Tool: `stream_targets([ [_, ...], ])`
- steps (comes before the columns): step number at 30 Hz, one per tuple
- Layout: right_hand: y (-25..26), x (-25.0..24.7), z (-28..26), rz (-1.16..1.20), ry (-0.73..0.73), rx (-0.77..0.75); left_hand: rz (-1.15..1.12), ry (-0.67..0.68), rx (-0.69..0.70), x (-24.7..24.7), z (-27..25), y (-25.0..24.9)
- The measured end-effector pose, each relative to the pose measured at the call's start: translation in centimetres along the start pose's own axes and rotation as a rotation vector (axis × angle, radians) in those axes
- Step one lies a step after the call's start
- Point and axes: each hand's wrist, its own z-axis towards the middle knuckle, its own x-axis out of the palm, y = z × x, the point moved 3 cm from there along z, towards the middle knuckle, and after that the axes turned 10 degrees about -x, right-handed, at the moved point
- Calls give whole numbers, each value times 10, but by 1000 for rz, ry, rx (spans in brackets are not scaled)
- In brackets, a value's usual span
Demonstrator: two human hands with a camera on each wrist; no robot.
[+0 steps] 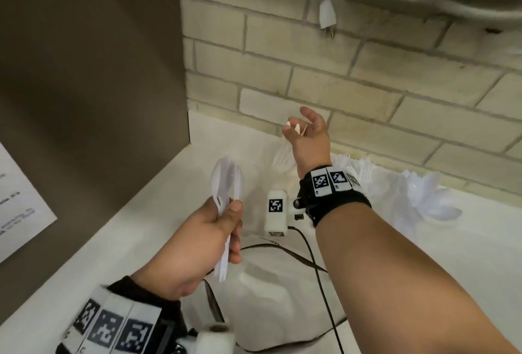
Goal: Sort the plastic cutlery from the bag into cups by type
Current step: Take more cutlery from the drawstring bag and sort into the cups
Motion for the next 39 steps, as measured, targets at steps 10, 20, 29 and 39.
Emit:
stream_targets([
  [10, 16, -2, 4, -477, 286, 14, -5, 79, 2, 15, -4, -2],
  [20, 105, -41, -42, -357, 212, -120, -176, 294, -88, 31, -19, -7],
  [29, 110, -79, -133, -351, 324, 79, -160, 394, -102, 61, -32, -5],
  [39, 94, -90, -154, -435, 234, -32, -142, 496, -157, 73, -41, 5],
])
